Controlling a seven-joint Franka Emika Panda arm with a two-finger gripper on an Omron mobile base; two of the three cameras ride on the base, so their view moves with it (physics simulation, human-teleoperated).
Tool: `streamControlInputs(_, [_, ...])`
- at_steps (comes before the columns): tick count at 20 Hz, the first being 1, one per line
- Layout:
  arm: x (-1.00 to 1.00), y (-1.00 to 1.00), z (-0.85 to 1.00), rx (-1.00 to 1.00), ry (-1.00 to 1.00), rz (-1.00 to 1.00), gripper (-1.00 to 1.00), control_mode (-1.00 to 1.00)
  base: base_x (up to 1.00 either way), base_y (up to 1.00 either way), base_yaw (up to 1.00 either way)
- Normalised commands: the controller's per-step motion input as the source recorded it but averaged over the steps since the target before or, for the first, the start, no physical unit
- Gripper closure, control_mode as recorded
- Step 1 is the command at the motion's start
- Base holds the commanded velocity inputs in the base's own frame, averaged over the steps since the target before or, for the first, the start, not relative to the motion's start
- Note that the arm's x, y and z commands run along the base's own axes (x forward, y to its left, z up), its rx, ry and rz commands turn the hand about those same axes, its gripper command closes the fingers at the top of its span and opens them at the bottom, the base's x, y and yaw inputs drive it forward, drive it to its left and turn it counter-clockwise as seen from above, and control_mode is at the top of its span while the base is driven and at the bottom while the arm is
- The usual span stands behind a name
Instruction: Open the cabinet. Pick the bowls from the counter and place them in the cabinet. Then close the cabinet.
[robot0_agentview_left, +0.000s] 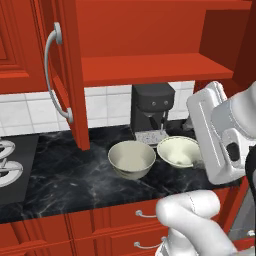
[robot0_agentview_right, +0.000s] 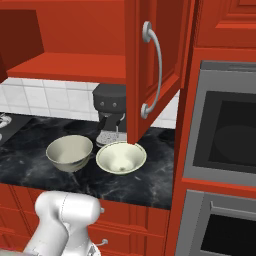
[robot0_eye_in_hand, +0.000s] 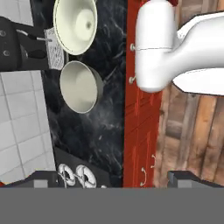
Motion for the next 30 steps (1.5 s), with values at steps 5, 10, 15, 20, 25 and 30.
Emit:
streamControlInputs(5, [0.17, -0.69, -0.48, -0.16, 0.30, 0.02, -1.00, -1.00, 0.00, 0.00, 0.00])
streamControlInputs(10, [0.43, -0.38, -0.62, -0.11, -0.06, 0.19, -1.00, -1.00, 0.00, 0.00, 0.00])
streamControlInputs(15, [0.40, -0.14, -0.77, -0.15, -0.25, 0.24, -1.00, -1.00, 0.00, 0.00, 0.00])
streamControlInputs(20, [0.31, -0.09, -0.45, -0.08, -0.17, 0.20, -1.00, -1.00, 0.00, 0.00, 0.00])
streamControlInputs(25, [0.34, -0.12, -0.12, 0.00, 0.00, 0.14, -1.00, -1.00, 0.00, 0.00, 0.00])
streamControlInputs(30, [0.39, 0.00, -0.23, 0.06, 0.00, 0.11, -1.00, -1.00, 0.00, 0.00, 0.00])
